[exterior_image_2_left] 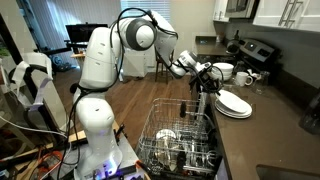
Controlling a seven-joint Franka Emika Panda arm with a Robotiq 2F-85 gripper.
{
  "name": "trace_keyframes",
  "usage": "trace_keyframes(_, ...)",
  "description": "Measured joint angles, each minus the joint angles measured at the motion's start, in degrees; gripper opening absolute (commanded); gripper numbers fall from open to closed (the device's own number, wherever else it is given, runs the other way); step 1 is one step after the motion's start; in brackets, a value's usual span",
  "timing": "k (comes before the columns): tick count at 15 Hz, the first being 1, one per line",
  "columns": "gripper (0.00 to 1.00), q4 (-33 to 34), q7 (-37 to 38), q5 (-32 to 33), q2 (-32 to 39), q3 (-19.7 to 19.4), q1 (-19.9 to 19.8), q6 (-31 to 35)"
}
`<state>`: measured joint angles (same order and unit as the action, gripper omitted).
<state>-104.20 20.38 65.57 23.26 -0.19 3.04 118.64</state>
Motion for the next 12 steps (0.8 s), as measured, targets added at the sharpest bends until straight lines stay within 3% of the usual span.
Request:
trace_keyframes(3, 0.08, 1.25, -0.26, -0.31, 0.88, -0.43, -0.01, -0.12)
trace_keyframes(6, 0.2, 1.84, -0.81, -1.18, 1.29, -0.69, -0.01, -0.14)
trace_keyframes(10, 0.11, 2.05, -1.72, -3.14, 1.91, -0.85, -0.01, -0.15)
trace_keyframes(12, 0.13, 2.17, -2.3, -4.29, 2.18, -0.87, -0.01, -0.54)
